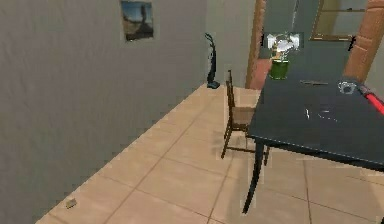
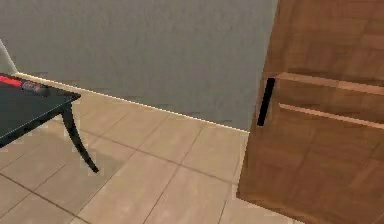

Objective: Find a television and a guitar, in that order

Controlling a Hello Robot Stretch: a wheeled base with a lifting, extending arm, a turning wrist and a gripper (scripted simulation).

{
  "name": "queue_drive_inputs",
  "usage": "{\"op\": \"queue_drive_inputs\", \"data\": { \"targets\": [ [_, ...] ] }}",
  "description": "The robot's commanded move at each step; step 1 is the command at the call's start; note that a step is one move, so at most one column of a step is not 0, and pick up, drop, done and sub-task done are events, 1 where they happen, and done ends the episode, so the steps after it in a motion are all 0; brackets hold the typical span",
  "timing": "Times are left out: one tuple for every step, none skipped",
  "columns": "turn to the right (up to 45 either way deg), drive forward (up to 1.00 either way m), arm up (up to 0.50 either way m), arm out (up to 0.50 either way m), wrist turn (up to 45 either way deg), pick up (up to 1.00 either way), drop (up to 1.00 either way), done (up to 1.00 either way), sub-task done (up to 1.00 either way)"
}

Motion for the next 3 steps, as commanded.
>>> {"op": "queue_drive_inputs", "data": {
  "targets": [
    [0.0, 1.00, 0.00, 0.00, 0.0, 0.00, 0.00, 0.00, 0.00],
    [0.0, 1.00, 0.00, 0.00, 0.0, 0.00, 0.00, 0.00, 0.00],
    [-15.0, 0.00, 0.00, 0.00, 0.0, 0.00, 0.00, 0.00, 0.00]
  ]
}}
